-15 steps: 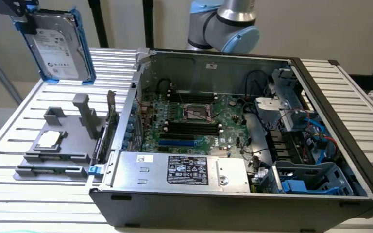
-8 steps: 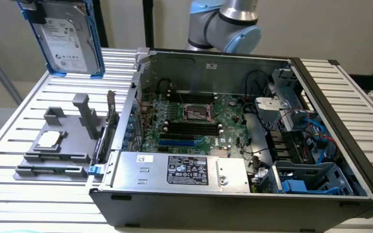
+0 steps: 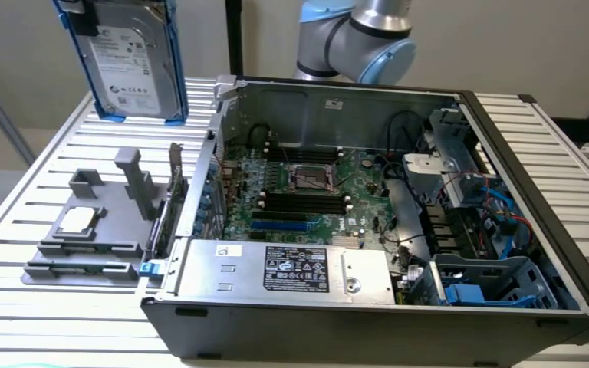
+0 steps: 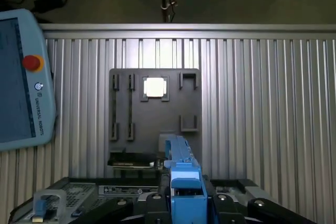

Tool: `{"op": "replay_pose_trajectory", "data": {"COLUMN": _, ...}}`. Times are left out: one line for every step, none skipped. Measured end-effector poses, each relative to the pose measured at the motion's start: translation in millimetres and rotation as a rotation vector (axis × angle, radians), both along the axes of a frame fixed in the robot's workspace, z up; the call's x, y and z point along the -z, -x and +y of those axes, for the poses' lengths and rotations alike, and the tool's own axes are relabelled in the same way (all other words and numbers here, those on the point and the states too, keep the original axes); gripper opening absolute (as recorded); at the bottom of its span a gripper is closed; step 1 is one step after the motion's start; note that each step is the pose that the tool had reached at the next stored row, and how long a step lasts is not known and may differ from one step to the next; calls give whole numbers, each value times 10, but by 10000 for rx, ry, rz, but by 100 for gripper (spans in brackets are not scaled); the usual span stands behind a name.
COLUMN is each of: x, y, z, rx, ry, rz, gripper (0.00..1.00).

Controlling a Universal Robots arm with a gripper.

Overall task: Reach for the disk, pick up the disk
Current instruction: 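Pick up the disk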

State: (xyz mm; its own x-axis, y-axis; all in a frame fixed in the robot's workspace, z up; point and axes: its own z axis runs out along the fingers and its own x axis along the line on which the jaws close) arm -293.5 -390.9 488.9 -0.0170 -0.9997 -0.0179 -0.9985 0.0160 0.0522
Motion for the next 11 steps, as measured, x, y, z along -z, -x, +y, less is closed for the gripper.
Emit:
{"op": "replay_pose_trajectory", "data": {"x": -2, "y": -45, "z": -19, "rx": -1, "ry": 0, "rz": 0, "gripper": 33}}
{"op": "replay_pose_trajectory", "data": {"x": -4, "y": -90, "z": -38, "rx": -2, "ry": 0, "rz": 0, "gripper": 33}}
{"op": "replay_pose_trajectory", "data": {"x": -5, "y": -136, "z": -58, "rx": -1, "ry": 0, "rz": 0, "gripper": 33}}
{"op": "replay_pose_trajectory", "data": {"x": -7, "y": -183, "z": -77, "rx": -1, "ry": 0, "rz": 0, "gripper": 33}}
{"op": "replay_pose_trajectory", "data": {"x": -8, "y": -228, "z": -97, "rx": -2, "ry": 0, "rz": 0, "gripper": 33}}
{"op": "replay_pose_trajectory", "data": {"x": -8, "y": -273, "z": -116, "rx": -1, "ry": -1, "rz": -1, "gripper": 33}}
{"op": "replay_pose_trajectory", "data": {"x": -8, "y": -319, "z": -136, "rx": 0, "ry": 0, "rz": 0, "gripper": 33}}
{"op": "replay_pose_trajectory", "data": {"x": -8, "y": -364, "z": -156, "rx": -2, "ry": 0, "rz": 1, "gripper": 33}}
{"op": "replay_pose_trajectory", "data": {"x": -8, "y": -409, "z": -175, "rx": -1, "ry": 0, "rz": 0, "gripper": 33}}
{"op": "replay_pose_trajectory", "data": {"x": -8, "y": -453, "z": -194, "rx": 0, "ry": 0, "rz": 0, "gripper": 33}}
{"op": "replay_pose_trajectory", "data": {"x": -9, "y": -500, "z": -214, "rx": -2, "ry": 0, "rz": 1, "gripper": 33}}
